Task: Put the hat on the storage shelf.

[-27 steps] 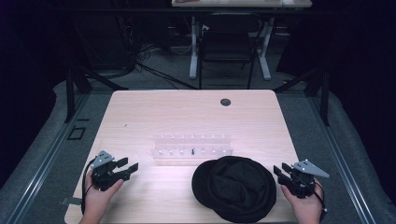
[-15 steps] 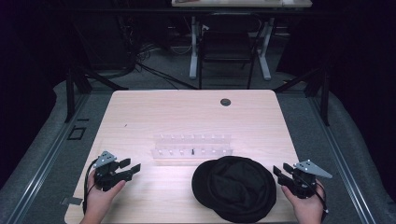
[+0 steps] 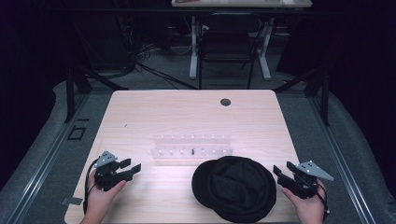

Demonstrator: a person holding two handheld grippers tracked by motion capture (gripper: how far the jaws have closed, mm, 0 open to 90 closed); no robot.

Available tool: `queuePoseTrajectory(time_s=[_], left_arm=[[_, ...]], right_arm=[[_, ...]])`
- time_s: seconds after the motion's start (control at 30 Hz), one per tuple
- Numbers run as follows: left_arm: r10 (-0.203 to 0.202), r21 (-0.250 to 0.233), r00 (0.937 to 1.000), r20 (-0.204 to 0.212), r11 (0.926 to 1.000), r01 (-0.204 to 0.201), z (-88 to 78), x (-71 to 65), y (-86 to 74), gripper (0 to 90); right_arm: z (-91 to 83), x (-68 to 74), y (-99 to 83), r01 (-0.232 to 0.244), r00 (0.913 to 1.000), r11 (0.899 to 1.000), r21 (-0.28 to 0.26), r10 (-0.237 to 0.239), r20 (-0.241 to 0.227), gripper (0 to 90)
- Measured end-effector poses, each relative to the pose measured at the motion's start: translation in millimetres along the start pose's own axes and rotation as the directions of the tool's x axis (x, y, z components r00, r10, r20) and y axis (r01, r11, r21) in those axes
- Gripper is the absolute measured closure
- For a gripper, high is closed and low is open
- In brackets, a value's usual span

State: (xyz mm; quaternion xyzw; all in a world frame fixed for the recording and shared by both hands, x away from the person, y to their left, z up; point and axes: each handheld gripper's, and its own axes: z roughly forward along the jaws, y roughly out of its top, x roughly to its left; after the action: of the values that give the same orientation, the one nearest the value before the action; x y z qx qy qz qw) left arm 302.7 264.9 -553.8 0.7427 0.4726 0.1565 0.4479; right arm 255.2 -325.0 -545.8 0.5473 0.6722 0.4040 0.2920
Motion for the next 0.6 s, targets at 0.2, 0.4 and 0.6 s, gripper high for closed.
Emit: queuePoseTrajectory(time_s=[0.2, 0.4, 0.6], left_arm=[[0.001, 0.004, 1.0000, 0.004, 1.0000, -0.001, 0.0, 0.0, 0.2, 43.8], [0.001, -0.003, 1.0000, 0.003, 1.0000, -0.001, -0.5, 0.2, 0.4, 43.5], [0.008, 0.005, 1.0000, 0.001, 1.0000, -0.008, -1.0, -0.9, 0.3, 43.4]], right_arm=[[-3.0, -0.6, 0.5, 0.008, 0.9998, 1.000, -0.019, -0.008, 0.021, 47.4], [-4.1, -0.4, 0.7, -0.041, 0.9991, 0.999, 0.002, 0.041, -0.003, 51.4], [-6.7, 5.1, 5.9, -0.071, 0.9969, 0.996, 0.051, 0.073, -0.030, 55.4]])
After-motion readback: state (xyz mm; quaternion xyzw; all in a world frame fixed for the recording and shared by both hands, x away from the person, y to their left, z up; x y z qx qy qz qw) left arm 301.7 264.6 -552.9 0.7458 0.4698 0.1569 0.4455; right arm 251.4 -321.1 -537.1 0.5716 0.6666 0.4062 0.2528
